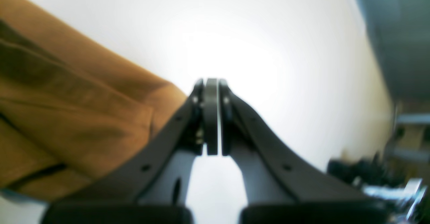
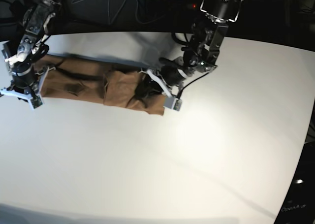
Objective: Fold the T-shirt properly
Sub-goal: 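Press the folded end down with the left gripper while the right gripper holds, then release the strip's end with the right gripper and regrasp it, then lift the strip's end with the right gripper and fold it toward the left gripper, then lift the bundled shirt with both grippers and turn it over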
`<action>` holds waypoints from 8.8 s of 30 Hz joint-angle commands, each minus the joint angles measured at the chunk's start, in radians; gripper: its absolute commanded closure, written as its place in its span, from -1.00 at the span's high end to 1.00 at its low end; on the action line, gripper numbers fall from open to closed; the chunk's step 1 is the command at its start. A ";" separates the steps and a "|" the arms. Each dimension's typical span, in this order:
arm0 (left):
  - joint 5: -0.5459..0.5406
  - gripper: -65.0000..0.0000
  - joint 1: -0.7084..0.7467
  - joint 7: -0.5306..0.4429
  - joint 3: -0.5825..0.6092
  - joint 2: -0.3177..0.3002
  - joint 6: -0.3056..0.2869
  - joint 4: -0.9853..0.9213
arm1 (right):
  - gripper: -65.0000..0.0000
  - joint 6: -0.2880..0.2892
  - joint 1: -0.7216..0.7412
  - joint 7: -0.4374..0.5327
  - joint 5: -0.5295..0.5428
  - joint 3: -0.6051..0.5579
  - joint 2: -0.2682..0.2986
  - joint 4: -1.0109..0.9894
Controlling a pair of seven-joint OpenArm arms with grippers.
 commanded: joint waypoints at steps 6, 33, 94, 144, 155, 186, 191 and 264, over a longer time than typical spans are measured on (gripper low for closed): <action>-0.005 -0.94 0.075 -0.038 -0.002 -0.035 0.044 -0.012 | -0.98 -0.010 0.056 -0.136 0.118 0.049 0.007 0.013; -0.007 -0.94 0.118 -0.052 -0.094 -0.050 0.047 -0.013 | -0.20 -0.010 0.291 -1.045 0.981 0.282 0.213 -0.164; -0.007 -0.94 0.107 -0.047 -0.096 -0.047 0.047 -0.013 | -0.89 -0.010 0.320 -1.045 1.089 0.272 0.176 -0.504; -0.038 -0.94 0.102 -0.044 -0.088 -0.046 0.047 0.099 | -0.92 -0.123 0.285 -1.045 1.086 -0.328 -0.120 0.023; -0.077 -0.93 0.102 -0.044 -0.087 -0.055 0.047 0.126 | -0.92 -0.264 0.334 -1.045 1.086 -0.336 -0.110 -0.069; -0.216 -0.93 0.316 -0.044 -0.277 -0.239 0.041 0.370 | -0.92 -0.273 0.308 -1.045 1.088 -0.443 -0.097 0.068; -0.216 -0.93 0.314 -0.044 -0.283 -0.247 0.039 0.330 | -0.97 -0.272 0.248 -1.032 1.089 -0.543 -0.096 0.088; -0.216 -0.93 0.155 -0.052 -0.156 -0.202 0.041 0.089 | -0.19 -0.404 0.291 -0.817 1.089 -1.017 -0.163 -0.047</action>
